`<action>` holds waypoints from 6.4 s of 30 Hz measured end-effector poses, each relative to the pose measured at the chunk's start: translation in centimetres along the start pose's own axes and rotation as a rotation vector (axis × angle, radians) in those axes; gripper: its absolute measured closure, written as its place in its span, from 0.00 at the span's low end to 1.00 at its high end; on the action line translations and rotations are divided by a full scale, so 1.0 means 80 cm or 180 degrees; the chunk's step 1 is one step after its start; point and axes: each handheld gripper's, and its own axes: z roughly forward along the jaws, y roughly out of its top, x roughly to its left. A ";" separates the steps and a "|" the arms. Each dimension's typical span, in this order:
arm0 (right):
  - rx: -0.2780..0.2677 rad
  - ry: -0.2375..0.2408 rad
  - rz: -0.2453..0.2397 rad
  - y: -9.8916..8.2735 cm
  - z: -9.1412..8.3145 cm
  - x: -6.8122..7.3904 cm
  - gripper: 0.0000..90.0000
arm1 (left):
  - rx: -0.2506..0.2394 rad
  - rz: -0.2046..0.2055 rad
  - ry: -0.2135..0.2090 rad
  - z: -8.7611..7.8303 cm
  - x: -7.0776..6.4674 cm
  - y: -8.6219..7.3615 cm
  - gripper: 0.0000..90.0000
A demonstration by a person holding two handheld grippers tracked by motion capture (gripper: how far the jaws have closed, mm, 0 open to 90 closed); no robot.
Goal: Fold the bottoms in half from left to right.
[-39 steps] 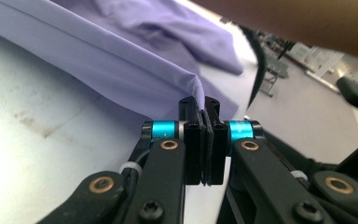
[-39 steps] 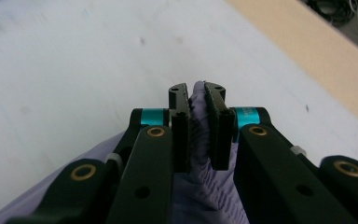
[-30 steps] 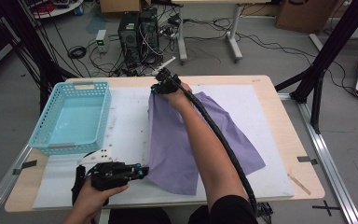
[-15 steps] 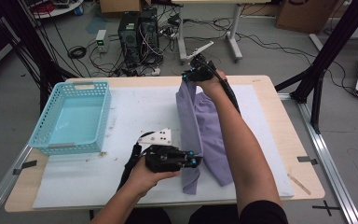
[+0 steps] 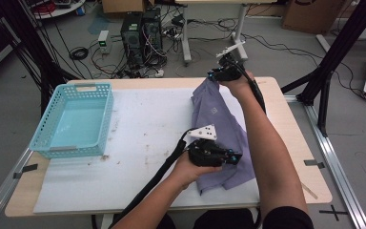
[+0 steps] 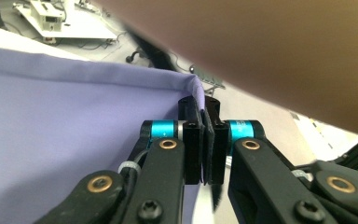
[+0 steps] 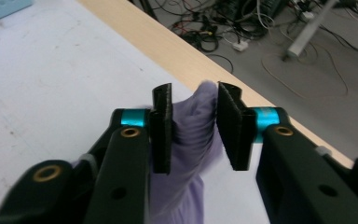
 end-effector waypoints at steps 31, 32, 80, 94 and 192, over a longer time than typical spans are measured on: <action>0.0391 0.0173 0.0121 -0.208 -0.080 0.062 0.72 | -0.0228 0.0026 0.1499 -0.253 -0.011 -0.053 0.31; 0.0434 0.0183 0.0121 -0.214 -0.079 0.066 0.76 | -0.0221 0.0024 0.1514 -0.257 -0.011 -0.057 0.31; 0.0248 -0.0037 0.0170 -0.254 -0.118 0.077 0.71 | -0.0060 0.0094 0.1849 -0.289 -0.002 -0.077 0.31; 0.0172 0.0404 -0.0146 -0.218 -0.074 0.172 0.47 | -0.0114 0.0087 0.1885 -0.297 -0.001 -0.077 0.31; 0.0465 -0.0079 0.0600 -0.269 -0.140 0.090 1.00 | -0.0080 0.0080 0.1923 -0.301 0.005 -0.078 0.31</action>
